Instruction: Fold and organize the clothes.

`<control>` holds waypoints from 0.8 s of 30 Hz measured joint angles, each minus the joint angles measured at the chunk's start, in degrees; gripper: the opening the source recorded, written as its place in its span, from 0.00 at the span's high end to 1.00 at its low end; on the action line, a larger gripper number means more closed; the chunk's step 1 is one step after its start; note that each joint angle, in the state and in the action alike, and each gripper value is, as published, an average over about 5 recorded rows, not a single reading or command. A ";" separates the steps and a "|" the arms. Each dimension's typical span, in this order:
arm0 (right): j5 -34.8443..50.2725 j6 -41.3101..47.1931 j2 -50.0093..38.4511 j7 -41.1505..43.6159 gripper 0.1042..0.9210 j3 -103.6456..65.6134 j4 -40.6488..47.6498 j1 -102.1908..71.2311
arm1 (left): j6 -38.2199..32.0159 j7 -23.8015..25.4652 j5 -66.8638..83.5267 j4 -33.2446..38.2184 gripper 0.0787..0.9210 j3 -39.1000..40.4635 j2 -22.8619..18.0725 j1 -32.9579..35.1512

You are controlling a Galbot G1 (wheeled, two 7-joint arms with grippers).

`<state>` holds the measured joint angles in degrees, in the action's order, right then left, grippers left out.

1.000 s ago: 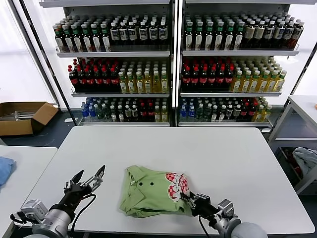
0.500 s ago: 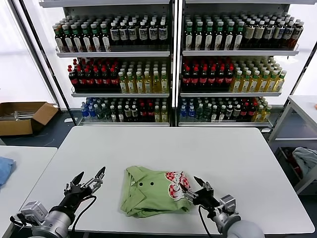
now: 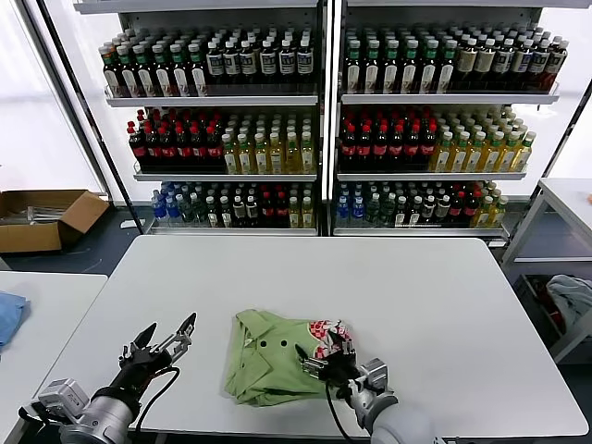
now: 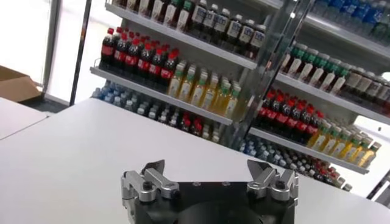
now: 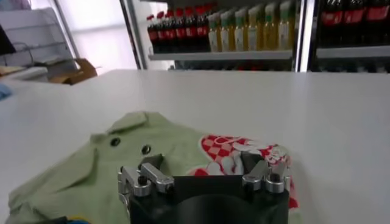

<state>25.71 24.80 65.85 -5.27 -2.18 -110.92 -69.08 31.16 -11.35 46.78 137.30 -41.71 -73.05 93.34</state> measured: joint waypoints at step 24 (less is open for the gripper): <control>-4.97 -10.50 1.41 2.37 0.12 -19.30 -10.91 -8.55 | -3.96 6.46 -4.36 -3.93 0.12 -2.93 -0.26 -1.29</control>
<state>20.74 14.30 67.26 -2.90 -21.48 -121.83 -77.63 27.20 -4.89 42.42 133.37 -44.65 -73.31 92.05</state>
